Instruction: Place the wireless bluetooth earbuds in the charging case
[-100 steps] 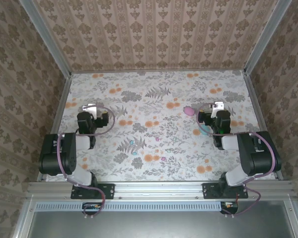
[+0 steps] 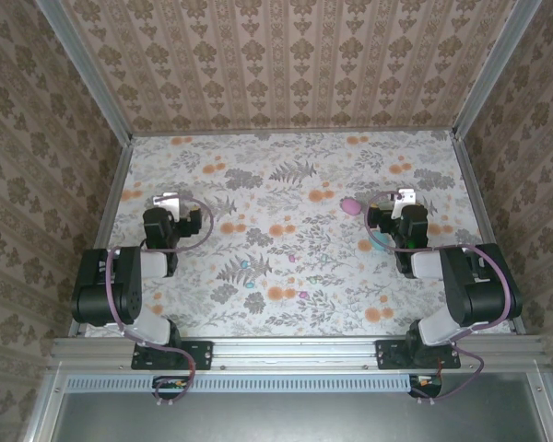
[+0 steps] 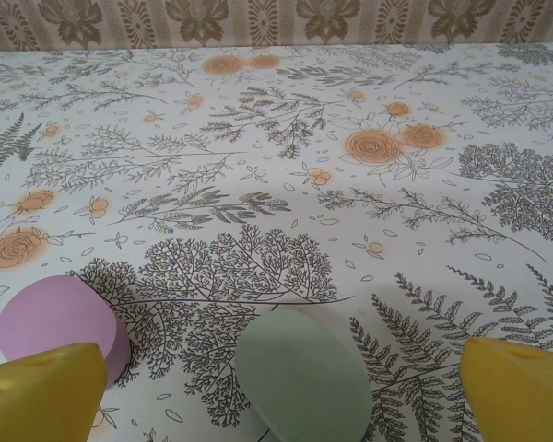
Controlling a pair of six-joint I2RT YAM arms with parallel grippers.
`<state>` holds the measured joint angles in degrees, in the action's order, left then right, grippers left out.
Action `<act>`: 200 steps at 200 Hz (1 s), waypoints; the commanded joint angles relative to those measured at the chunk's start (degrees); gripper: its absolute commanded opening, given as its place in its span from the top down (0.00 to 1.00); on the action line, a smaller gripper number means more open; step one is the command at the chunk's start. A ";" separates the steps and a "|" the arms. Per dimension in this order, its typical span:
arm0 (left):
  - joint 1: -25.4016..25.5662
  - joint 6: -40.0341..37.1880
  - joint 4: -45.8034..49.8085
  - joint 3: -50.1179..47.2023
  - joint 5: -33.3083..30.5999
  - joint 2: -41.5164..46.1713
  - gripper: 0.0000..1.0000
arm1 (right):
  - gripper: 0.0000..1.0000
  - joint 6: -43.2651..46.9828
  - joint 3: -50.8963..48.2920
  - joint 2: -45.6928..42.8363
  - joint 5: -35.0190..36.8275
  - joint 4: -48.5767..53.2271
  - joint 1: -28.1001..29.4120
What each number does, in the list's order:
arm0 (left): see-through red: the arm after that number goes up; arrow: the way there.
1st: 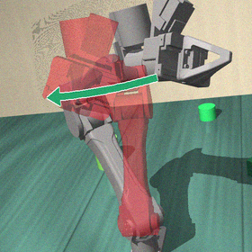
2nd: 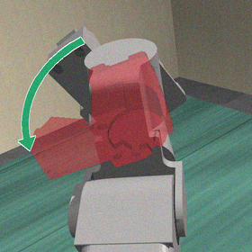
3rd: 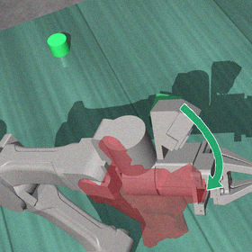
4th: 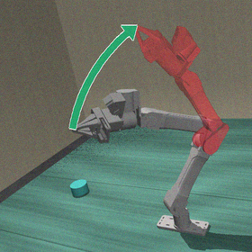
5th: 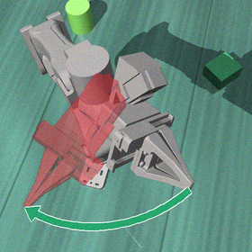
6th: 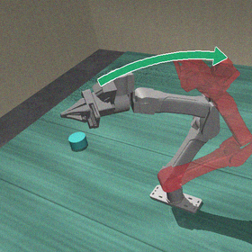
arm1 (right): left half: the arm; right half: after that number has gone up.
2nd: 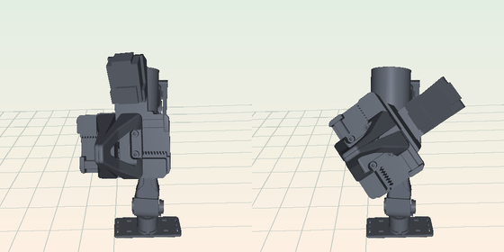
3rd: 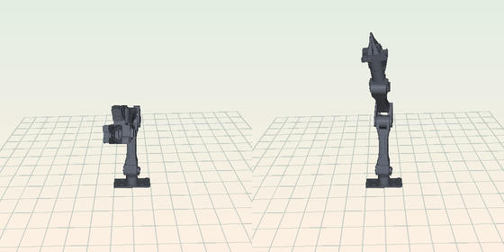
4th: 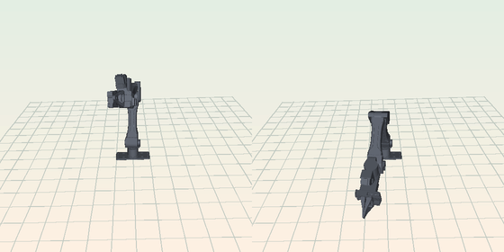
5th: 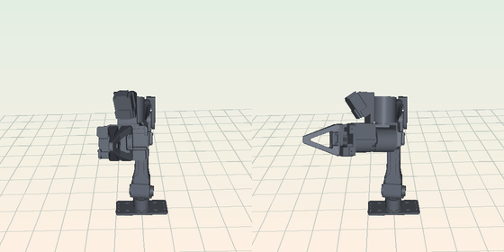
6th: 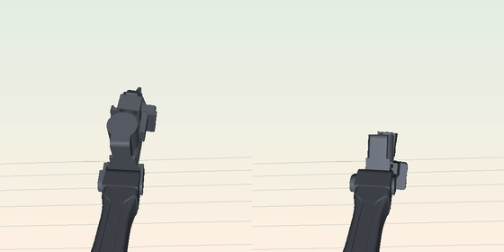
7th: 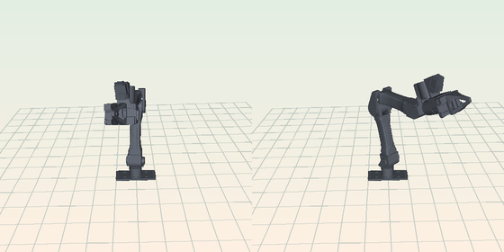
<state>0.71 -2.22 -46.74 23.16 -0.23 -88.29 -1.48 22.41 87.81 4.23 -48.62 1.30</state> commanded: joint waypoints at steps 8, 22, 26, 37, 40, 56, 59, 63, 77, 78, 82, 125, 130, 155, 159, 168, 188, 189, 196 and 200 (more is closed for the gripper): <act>0.22 -0.75 -1.34 0.30 -0.23 0.42 0.00 | 0.00 -0.29 1.12 -0.04 -0.64 -0.05 -0.25; 0.24 -0.78 -1.34 0.22 -0.29 0.42 0.00 | 0.00 -0.28 1.05 -0.01 -0.67 -0.07 -0.25; 0.25 -0.73 -1.41 0.23 -0.17 0.44 0.00 | 0.00 -0.26 1.05 -0.10 -0.65 -0.15 -0.25; 0.23 -0.85 -1.42 0.22 0.01 0.44 0.00 | 0.00 -0.19 1.04 -0.18 -0.71 -0.29 -0.22; 0.21 -0.86 -1.42 0.22 0.09 0.41 0.00 | 0.00 -0.21 0.97 -0.18 -0.69 -0.25 -0.19; 0.18 -1.03 -1.51 0.13 0.58 0.49 0.00 | 0.00 -0.13 1.03 -0.18 -0.72 -0.25 -0.25; 0.23 -1.10 -1.59 0.09 0.69 0.49 0.00 | 0.00 -0.19 1.01 -0.14 -0.71 -0.25 -0.25; 0.22 -1.09 -1.66 0.03 0.75 0.49 0.00 | 0.00 -0.19 0.97 -0.18 -0.71 -0.20 -0.25; 0.26 -1.21 -1.68 0.05 0.96 0.50 0.00 | 0.00 -0.19 0.96 -0.18 -0.75 -0.25 -0.24; 0.26 -1.21 -1.68 0.05 0.95 0.49 0.00 | 0.00 -0.19 0.92 -0.18 -0.73 -0.25 -0.24; 0.26 -1.21 -1.69 0.00 0.96 0.49 0.00 | 0.00 -0.13 0.93 -0.25 -0.95 -0.28 -0.25; 0.34 -1.70 -2.05 -0.96 1.94 2.30 0.00 | 0.00 0.77 1.03 -1.34 -2.44 0.62 -0.04; 0.33 -1.43 -1.89 -1.10 1.51 3.04 0.00 | 0.00 0.86 1.47 -2.01 -2.24 2.04 0.09; -0.46 0.64 4.02 -0.38 -0.82 7.98 0.00 | 0.00 0.45 9.82 -6.88 -3.97 22.02 -0.15; -0.53 0.80 5.16 -0.23 -0.74 8.98 0.00 | 0.00 0.49 11.57 -7.34 -4.75 25.89 -0.16; -0.71 1.23 6.88 -0.12 -0.93 11.06 0.00 | 0.00 0.68 14.78 -7.65 -7.05 32.65 -0.24; -0.88 3.26 11.57 0.11 -3.24 16.07 0.00 | 0.00 1.16 18.86 -10.28 -10.33 41.27 -0.27; -0.88 3.53 11.89 0.12 -3.48 16.32 0.00 | 0.00 1.27 18.96 -10.42 -10.62 41.56 -0.26; -0.93 5.52 14.29 0.57 -5.34 17.93 0.00 | 0.00 1.78 19.41 -11.04 -12.32 42.74 -0.27; -0.97 6.65 15.98 0.98 -6.06 19.01 0.00 | 0.00 2.15 19.55 -11.35 -13.18 43.12 -0.27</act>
<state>0.27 -0.99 -39.53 22.52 -1.78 -74.17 -1.19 39.33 79.57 -2.20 -19.25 1.30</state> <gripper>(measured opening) 0.997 0.999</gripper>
